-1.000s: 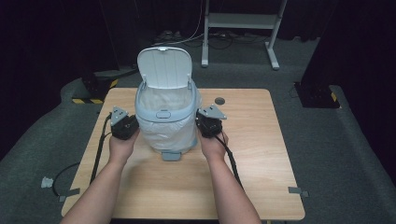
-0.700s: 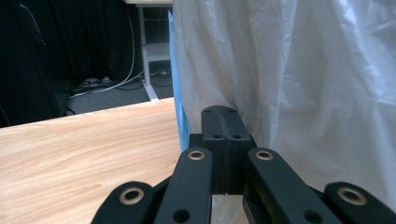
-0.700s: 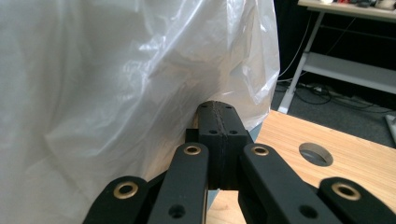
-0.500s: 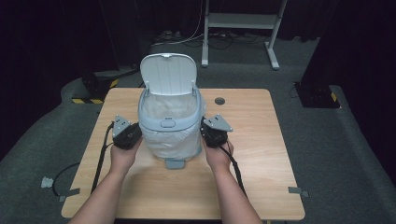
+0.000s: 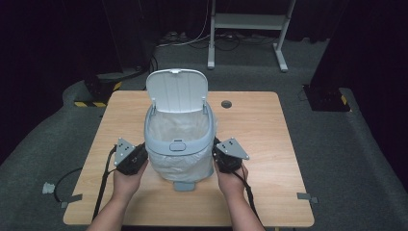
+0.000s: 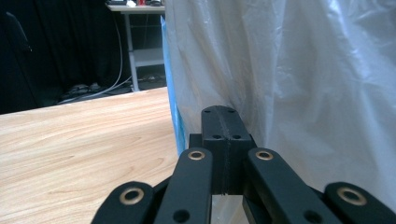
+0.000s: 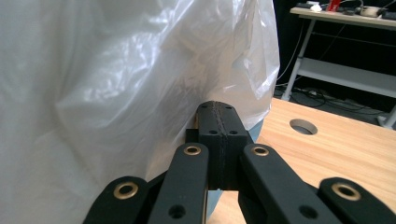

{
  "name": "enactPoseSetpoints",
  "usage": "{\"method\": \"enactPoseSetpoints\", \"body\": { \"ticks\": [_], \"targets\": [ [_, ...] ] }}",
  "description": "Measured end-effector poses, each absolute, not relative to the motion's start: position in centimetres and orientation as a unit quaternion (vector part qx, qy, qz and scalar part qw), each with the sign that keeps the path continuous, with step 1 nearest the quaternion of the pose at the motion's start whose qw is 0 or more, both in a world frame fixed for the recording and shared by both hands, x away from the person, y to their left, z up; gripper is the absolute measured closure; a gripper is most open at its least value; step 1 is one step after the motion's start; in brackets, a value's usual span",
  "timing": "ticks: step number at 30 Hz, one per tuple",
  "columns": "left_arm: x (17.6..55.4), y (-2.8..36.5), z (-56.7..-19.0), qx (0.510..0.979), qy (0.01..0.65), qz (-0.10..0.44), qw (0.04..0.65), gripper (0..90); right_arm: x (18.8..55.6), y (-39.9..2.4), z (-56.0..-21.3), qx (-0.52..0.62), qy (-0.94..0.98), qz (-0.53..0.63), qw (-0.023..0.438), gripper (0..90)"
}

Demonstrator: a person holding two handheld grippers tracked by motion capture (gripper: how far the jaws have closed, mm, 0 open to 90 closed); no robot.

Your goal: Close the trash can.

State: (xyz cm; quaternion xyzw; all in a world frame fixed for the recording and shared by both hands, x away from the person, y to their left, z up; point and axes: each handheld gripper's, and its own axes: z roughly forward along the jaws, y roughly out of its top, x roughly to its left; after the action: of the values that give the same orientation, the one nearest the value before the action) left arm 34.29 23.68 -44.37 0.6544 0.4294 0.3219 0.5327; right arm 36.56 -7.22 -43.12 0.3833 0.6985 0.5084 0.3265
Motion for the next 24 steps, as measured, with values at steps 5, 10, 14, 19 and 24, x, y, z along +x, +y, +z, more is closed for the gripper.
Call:
{"method": "enactPoseSetpoints", "body": {
  "ticks": [5, 10, 14, 19, 24],
  "targets": [
    [34.4, 23.8, -44.3, 0.656, 0.431, 0.311, 0.535, 89.6, 36.3, -7.5, -43.3, 0.384, 0.699, 0.509, 0.323, 90.0],
    [34.8, 24.8, -44.1, 0.649, 0.451, 0.291, 0.539, 79.7, 36.2, -8.3, -43.8, 0.398, 0.683, 0.526, 0.313, 72.3],
    [34.4, 25.3, -43.8, 0.643, 0.455, 0.305, 0.536, 75.9, 35.8, -9.2, -43.8, 0.390, 0.691, 0.515, 0.325, 69.5],
    [33.8, 25.7, -42.8, 0.636, 0.451, 0.320, 0.538, 72.9, 35.0, -9.9, -43.2, 0.390, 0.681, 0.523, 0.332, 63.8],
    [33.5, 26.3, -41.5, 0.632, 0.448, 0.328, 0.540, 72.0, 34.3, -10.0, -42.1, 0.386, 0.668, 0.534, 0.345, 62.6]
  ]
}}
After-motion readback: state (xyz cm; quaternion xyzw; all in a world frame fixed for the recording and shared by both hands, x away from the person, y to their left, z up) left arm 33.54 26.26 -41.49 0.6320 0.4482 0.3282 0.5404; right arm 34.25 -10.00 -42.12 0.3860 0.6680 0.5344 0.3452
